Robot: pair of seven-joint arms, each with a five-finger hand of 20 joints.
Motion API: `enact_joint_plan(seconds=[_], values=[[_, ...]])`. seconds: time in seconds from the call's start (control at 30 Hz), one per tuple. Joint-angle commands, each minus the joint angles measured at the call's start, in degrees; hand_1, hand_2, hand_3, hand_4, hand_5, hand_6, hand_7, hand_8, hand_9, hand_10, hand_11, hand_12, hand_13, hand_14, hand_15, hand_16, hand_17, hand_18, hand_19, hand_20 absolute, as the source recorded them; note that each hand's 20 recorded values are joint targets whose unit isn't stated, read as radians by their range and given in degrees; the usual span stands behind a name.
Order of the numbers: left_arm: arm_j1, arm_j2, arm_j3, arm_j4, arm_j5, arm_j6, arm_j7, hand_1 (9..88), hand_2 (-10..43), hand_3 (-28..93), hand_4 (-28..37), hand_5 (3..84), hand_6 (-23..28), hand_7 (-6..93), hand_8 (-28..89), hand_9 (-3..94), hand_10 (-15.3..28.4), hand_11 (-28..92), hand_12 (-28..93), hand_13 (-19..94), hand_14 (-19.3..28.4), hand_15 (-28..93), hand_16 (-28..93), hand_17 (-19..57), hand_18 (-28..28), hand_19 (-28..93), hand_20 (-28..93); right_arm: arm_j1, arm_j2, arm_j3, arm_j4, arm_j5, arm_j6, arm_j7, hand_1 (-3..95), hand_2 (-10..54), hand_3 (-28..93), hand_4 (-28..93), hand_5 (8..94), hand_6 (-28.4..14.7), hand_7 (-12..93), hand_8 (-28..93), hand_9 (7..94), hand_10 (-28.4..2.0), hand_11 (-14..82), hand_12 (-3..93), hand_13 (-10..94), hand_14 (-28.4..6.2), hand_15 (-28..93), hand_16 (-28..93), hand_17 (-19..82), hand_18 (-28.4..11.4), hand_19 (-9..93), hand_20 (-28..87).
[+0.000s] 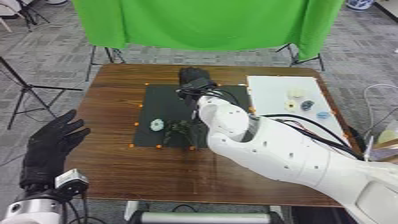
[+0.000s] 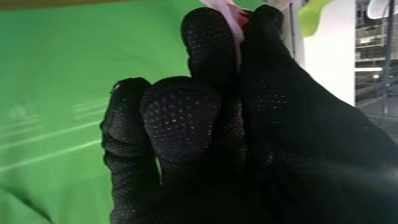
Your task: Arrange flowers
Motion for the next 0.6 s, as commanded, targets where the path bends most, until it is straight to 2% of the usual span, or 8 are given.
enact_joint_plan(seconds=[0.03,0.3,0.5,0.6], values=[[-2.94,1.14,-0.04,0.94,0.31,-1.82,-0.26,25.1,6.5,83,-20.6,40.2,10.9,16.1,-11,35.5,19.7,28,8,27,26.5,54,-12,-9.1,22.6,62,0,0.85,-4.08,-2.29,3.15,3.44,0.26,2.55,53.2,-9.5,81,-28,79.5,1.6,30,0,92.6,-7.6,19.4,33.4,81,-3.2,72,17,42,-18.6,93,17],[-5.45,1.77,-0.07,2.00,0.58,-3.71,-1.36,25.1,6.4,83,-20.4,40.2,10.9,16.1,-11,35.5,19.6,28,8,27,26.6,55,-12,-9.2,22.6,62,0,4.60,-5.46,-5.59,4.92,10.92,1.35,6.09,52.6,-9.5,79,-28,77.4,1.4,29,-1,90.9,-7.3,18.0,32.8,80,-3.4,73,17,41,-18.2,93,17],[-6.34,2.49,0.24,2.40,0.58,-3.62,-1.38,25.0,6.4,83,-20.4,40.2,10.9,16.2,-11,35.5,19.7,28,8,27,26.5,54,-12,-9.1,22.6,62,0,6.48,-6.24,-7.79,5.69,12.30,3.27,6.90,52.0,-9.5,79,-28,76.5,1.3,29,-1,90.3,-7.4,17.3,32.6,79,-3.5,73,17,40,-18.1,93,17],[-6.88,2.48,0.14,2.62,0.67,-4.20,-1.67,25.0,6.4,83,-20.4,40.2,11.0,16.2,-11,35.5,19.7,28,8,27,26.5,54,-12,-9.1,22.6,62,0,7.20,-6.51,-8.46,5.65,13.49,4.11,7.43,51.5,-9.5,78,-28,76.2,1.4,29,-1,90.0,-7.3,17.2,32.5,79,-3.4,73,17,40,-18.1,93,17]])
